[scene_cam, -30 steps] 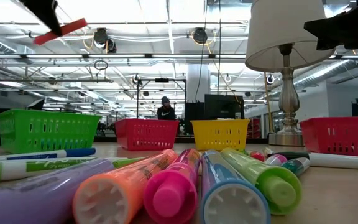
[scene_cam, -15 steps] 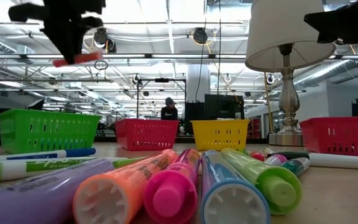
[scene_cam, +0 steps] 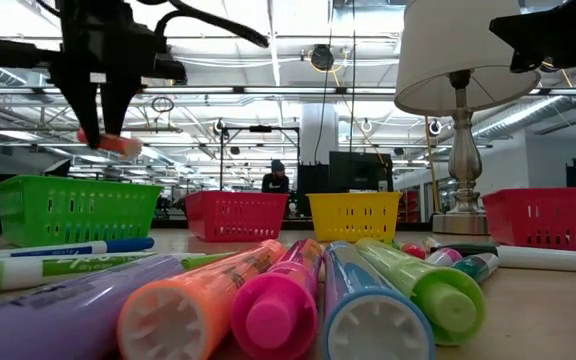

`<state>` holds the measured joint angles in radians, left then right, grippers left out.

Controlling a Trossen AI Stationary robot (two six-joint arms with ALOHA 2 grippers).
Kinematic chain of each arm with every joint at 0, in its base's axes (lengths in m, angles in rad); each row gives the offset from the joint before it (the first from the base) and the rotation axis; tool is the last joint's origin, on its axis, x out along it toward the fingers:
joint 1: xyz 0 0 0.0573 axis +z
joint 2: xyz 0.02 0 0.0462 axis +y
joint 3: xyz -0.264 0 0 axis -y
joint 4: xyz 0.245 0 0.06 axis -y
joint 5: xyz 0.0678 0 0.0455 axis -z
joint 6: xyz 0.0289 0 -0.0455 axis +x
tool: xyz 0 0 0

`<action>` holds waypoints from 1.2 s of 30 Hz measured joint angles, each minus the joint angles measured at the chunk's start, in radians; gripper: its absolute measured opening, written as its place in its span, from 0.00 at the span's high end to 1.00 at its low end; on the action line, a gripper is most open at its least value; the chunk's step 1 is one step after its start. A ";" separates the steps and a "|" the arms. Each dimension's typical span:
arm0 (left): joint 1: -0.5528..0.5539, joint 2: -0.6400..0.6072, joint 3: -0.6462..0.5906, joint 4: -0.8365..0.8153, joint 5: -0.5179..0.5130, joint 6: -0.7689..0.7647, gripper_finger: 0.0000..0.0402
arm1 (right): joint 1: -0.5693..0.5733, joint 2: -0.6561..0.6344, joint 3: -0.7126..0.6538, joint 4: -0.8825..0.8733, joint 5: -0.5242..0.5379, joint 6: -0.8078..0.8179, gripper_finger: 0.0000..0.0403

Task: Pick & Place Markers
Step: Put the left orange highlighter into the green bin

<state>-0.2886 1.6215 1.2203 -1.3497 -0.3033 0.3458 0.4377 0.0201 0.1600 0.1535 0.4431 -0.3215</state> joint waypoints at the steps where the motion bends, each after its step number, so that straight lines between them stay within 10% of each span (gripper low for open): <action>1: -0.011 0.011 0.000 -0.001 0.003 -0.001 0.87 | 0.000 0.000 0.000 0.000 0.000 0.006 1.00; 36: 0.063 0.061 -0.137 0.186 0.449 -0.217 0.87 | 0.000 0.001 0.000 0.023 -0.003 0.049 1.00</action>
<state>-0.2252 1.6829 1.0832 -1.1635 0.1462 0.1287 0.4381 0.0212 0.1600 0.1761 0.4397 -0.2722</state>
